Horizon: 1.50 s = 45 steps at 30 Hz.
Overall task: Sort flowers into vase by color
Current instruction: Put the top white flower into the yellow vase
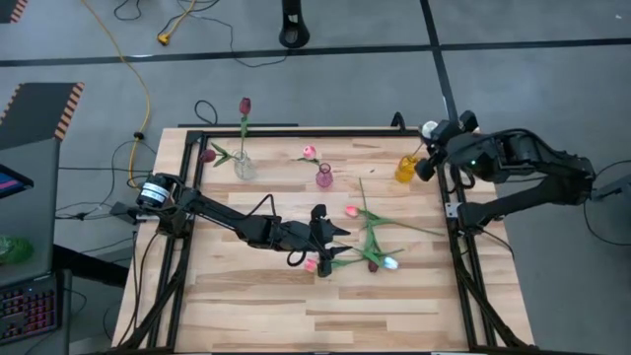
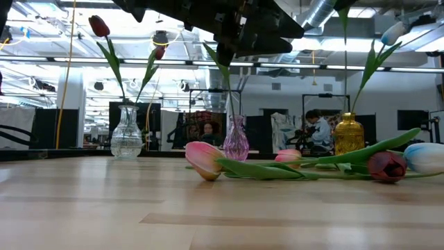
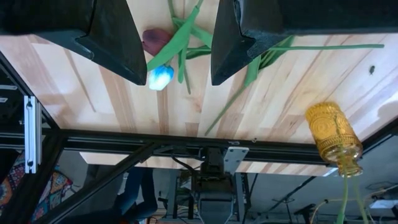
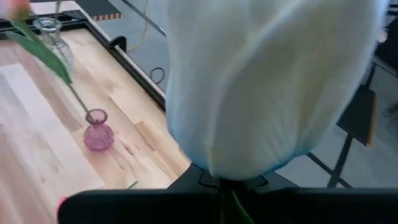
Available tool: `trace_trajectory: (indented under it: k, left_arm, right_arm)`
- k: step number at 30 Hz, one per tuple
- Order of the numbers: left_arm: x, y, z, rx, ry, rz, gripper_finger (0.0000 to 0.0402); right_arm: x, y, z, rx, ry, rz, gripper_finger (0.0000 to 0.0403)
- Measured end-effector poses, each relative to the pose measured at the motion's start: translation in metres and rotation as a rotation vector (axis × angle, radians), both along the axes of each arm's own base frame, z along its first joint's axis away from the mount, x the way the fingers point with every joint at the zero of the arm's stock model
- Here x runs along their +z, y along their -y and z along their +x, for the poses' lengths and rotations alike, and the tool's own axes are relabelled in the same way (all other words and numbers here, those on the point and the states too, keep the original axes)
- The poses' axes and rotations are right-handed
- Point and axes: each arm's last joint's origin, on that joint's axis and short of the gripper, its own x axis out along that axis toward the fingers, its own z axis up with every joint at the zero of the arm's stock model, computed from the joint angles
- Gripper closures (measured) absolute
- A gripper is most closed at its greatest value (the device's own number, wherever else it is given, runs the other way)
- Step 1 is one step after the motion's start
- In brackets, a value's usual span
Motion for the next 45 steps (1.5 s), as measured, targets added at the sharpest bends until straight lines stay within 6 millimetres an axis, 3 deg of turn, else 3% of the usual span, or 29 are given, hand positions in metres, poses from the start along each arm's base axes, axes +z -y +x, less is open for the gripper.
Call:
trace_trajectory:
  k: [45]
  left_arm:
    - [0.0, 0.0, 0.0, 0.004, 0.001, -0.012, 0.0235]
  right_arm:
    - [-0.0017, 0.0013, -0.0033, -0.049, -0.031, -0.027, 0.0371]
